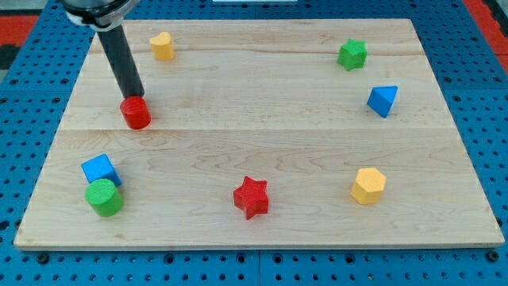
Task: Move the yellow heart towards top side of red circle
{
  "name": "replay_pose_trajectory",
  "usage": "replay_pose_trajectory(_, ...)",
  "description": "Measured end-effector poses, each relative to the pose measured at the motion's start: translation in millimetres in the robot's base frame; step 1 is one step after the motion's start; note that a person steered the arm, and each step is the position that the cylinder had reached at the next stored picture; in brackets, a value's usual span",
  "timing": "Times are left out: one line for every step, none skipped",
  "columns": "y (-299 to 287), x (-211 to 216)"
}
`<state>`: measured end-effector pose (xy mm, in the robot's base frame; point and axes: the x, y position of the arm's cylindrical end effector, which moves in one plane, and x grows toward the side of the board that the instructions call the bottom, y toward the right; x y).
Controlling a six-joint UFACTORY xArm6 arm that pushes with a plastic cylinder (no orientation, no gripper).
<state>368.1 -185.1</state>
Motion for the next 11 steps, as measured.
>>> replay_pose_trajectory(1,44)
replay_pose_trajectory(1,102)
replay_pose_trajectory(15,84)
replay_pose_trajectory(21,81)
replay_pose_trajectory(21,85)
replay_pose_trajectory(-15,101)
replay_pose_trajectory(14,77)
replay_pose_trajectory(36,37)
replay_pose_trajectory(49,-9)
replay_pose_trajectory(70,-70)
replay_pose_trajectory(68,-144)
